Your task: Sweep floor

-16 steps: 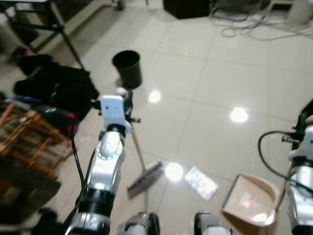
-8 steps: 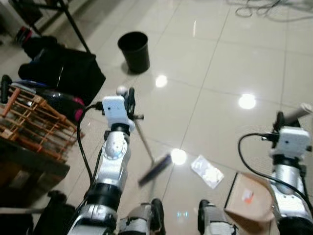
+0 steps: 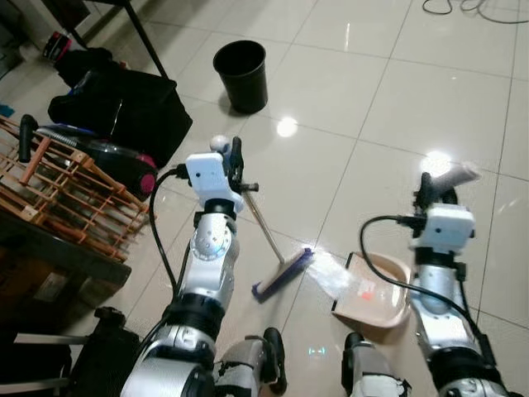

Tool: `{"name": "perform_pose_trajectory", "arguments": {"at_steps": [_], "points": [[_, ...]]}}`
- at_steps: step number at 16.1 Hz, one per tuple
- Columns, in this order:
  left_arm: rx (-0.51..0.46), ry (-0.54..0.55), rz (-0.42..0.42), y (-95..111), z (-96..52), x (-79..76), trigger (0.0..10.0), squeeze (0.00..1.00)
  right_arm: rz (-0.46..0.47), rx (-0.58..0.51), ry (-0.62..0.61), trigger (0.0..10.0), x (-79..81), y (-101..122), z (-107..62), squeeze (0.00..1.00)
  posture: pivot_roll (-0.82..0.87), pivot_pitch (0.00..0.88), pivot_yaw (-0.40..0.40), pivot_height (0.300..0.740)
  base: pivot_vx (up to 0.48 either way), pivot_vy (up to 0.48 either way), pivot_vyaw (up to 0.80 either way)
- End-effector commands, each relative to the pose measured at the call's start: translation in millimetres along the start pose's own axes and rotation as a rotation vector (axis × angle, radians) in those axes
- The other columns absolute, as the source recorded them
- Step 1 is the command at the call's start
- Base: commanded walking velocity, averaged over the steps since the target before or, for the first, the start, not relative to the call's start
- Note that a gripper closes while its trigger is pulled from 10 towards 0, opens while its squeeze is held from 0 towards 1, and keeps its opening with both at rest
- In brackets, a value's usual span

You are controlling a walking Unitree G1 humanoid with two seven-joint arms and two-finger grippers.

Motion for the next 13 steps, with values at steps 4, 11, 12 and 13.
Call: {"name": "perform_pose_trajectory", "arguments": {"at_steps": [4, 11, 12, 13], "points": [[0.064, 0.022, -0.039, -11.9, 1.2, -4.5, 10.0, 0.0, 0.034, 0.068, 0.039, 10.0, 25.4, -14.8, -9.9, 0.0, 0.1, 0.293, 0.196, 0.74, 0.0, 0.0, 0.0], [0.133, -0.103, -0.127, -19.8, -12.7, -56.0, 10.0, 0.0, 0.075, 0.078, 0.034, 10.0, 44.3, -16.2, -5.9, 0.0, 0.09, 0.297, 0.189, 0.74, 0.0, 0.0, 0.0], [0.129, -0.113, -0.169, -16.4, -12.9, -62.2, 10.0, 0.0, 0.077, 0.079, 0.032, 10.0, 44.6, -16.4, -5.9, 0.0, 0.09, 0.297, 0.188, 0.74, 0.0, 0.0, 0.0], [0.117, -0.117, -0.232, -9.2, -11.0, -68.9, 10.0, 0.0, 0.077, 0.082, 0.029, 10.0, 44.4, -16.9, -6.1, 0.0, 0.09, 0.297, 0.187, 0.74, 0.0, 0.0, 0.0]]}}
Point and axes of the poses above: a point about 5 cm out from each wrist's last joint towards the gripper, its own z axis pointing out of the wrist towards the gripper, its own y axis along the axis of the wrist's last joint, x = y × z, the point moved 3 cm from there along z, pointing out of the wrist towards the gripper, and after that the axes turned 15 degrees about z, right-handed, at the moved point
